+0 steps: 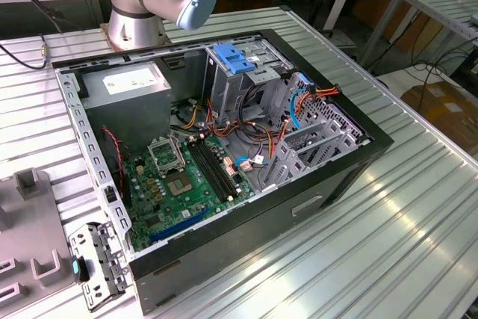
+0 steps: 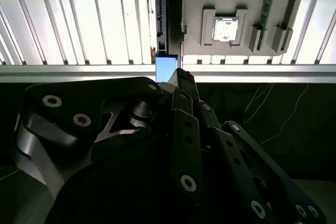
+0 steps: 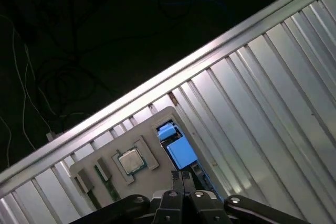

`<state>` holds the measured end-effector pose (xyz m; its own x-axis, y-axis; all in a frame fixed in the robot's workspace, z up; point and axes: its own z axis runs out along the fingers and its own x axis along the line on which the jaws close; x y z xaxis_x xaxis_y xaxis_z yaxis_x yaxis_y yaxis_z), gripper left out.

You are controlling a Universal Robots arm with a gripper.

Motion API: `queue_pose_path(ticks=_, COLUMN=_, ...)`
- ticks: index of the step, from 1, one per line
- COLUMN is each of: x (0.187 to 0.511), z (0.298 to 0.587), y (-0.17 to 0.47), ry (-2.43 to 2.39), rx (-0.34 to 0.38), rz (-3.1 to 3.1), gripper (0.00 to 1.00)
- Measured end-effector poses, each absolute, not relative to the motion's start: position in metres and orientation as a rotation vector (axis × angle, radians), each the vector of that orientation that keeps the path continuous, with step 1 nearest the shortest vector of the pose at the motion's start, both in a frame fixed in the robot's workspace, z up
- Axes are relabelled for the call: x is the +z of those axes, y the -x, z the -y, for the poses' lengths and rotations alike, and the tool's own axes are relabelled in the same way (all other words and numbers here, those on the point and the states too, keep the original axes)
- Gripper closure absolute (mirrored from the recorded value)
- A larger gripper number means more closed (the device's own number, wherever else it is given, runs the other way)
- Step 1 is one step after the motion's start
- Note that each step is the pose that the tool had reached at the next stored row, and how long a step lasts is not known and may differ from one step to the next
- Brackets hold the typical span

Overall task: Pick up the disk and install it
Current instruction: 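Pick up the disk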

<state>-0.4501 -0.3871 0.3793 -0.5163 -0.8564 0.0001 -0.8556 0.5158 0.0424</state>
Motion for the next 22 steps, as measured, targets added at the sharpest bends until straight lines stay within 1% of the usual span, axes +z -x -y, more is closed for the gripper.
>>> queue_pose_path(ticks=8, x=0.371, z=0.376, y=0.451, ry=-1.62, rx=-0.045, rz=2.682, gripper=0.89)
queue_pose_path(ticks=13, x=0.365, z=0.376, y=0.451, ry=-1.845, rx=-0.039, rz=2.535, gripper=0.89)
queue_pose_path(ticks=14, x=0.364, z=0.376, y=0.451, ry=-1.887, rx=-0.037, rz=2.505, gripper=0.76)
queue_pose_path(ticks=15, x=0.363, z=0.376, y=0.451, ry=-1.905, rx=-0.036, rz=2.492, gripper=0.76)
queue_pose_path(ticks=17, x=0.362, z=0.376, y=0.451, ry=-1.929, rx=-0.034, rz=2.476, gripper=0.64)
queue_pose_path(ticks=18, x=0.362, z=0.376, y=0.451, ry=-1.938, rx=-0.038, rz=2.472, gripper=0.64)
queue_pose_path(ticks=19, x=0.361, z=0.376, y=0.452, ry=-1.949, rx=-0.043, rz=2.467, gripper=0.58)
queue_pose_path(ticks=20, x=0.36, z=0.376, y=0.452, ry=-1.962, rx=-0.046, rz=2.458, gripper=0.58)
queue_pose_path(ticks=21, x=0.359, z=0.376, y=0.452, ry=-1.986, rx=-0.051, rz=2.441, gripper=0.52)
queue_pose_path(ticks=22, x=0.358, z=0.377, y=0.453, ry=-2.008, rx=-0.053, rz=2.424, gripper=0.52)
